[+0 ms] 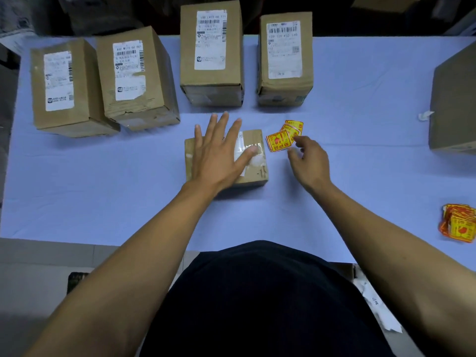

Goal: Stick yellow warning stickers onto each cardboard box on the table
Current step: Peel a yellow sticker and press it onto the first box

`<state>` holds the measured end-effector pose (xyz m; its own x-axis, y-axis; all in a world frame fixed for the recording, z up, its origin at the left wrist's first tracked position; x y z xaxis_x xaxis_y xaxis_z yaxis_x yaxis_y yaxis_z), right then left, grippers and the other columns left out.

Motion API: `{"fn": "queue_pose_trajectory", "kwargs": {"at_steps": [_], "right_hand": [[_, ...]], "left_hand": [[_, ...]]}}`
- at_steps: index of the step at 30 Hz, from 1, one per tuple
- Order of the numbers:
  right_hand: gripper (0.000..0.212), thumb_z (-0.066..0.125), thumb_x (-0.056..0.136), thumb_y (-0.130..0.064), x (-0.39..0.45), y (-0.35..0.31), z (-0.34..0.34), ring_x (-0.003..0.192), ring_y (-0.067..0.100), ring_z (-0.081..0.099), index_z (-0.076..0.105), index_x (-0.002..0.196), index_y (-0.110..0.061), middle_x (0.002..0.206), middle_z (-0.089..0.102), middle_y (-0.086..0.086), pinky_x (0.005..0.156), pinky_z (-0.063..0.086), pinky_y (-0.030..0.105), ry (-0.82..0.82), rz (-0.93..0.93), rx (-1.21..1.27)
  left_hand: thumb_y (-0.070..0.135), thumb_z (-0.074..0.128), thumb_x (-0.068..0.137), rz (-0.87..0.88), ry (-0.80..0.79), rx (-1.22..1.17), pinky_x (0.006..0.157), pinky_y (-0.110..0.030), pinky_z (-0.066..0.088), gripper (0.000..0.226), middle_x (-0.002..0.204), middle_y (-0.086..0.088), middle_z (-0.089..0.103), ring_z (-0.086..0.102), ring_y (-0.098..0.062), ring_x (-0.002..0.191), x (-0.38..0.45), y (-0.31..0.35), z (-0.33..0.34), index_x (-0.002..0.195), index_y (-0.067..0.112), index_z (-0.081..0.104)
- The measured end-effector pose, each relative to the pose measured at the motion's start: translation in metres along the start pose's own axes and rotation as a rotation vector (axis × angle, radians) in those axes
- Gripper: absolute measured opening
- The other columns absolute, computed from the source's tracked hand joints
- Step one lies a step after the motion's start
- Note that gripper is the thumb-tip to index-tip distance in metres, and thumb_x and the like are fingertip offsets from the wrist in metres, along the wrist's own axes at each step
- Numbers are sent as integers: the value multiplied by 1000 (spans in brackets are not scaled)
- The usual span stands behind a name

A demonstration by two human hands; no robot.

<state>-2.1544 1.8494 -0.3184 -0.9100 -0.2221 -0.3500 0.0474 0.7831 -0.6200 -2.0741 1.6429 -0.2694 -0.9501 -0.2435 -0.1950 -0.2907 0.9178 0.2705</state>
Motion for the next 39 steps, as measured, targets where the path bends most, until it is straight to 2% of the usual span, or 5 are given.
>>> {"fn": "queue_pose_trajectory", "kwargs": {"at_steps": [8,20,28,33,39], "right_hand": [[34,73,82,-48,33,13,23,92,22,60,57,91,-20,92,66,-1,72,42,30,21,314,136],[42,67,91,-29,34,20,21,67,27,46,47,58,-14,58,45,4,55,32,30,-37,395,189],[23,66,92,-24,18,5,-7,83,27,59,63,70,-18,88,65,10,76,47,36,-50,372,323],[20,60,98,-24,-6,-42,-27,67,10,64,62,80,-16,82,69,1,69,50,28,-235,222,612],[10,62,98,-20,-33,-103,-35,69,13,62,64,90,-15,75,70,-3,70,54,28,-383,-17,680]], "left_hand": [[64,26,96,-40,-5,92,120,-52,0,67,161,-4,32,17,-26,152,6,2,12,151,27,36],[64,24,95,-38,6,73,120,-53,6,67,154,-3,42,26,-26,148,5,2,13,146,24,43],[61,29,98,-46,-26,-1,120,-50,-3,63,159,-3,34,17,-26,151,2,4,5,149,25,38],[35,53,100,-105,172,-435,116,-32,23,44,148,-6,47,35,-23,140,-3,11,-29,138,13,54],[8,63,92,-459,-22,-1365,63,-24,49,13,87,-6,72,65,-15,73,-7,32,-36,104,8,70]]}}
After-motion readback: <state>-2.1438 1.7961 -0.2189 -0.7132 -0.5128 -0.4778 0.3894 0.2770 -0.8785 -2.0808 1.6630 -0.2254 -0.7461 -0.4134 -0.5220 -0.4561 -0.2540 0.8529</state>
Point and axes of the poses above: each hand's wrist, its own x-axis towards the middle knuckle, its own z-axis out of the palm, y = z × x, the point moved 7 cm from there along x, towards the middle knuckle
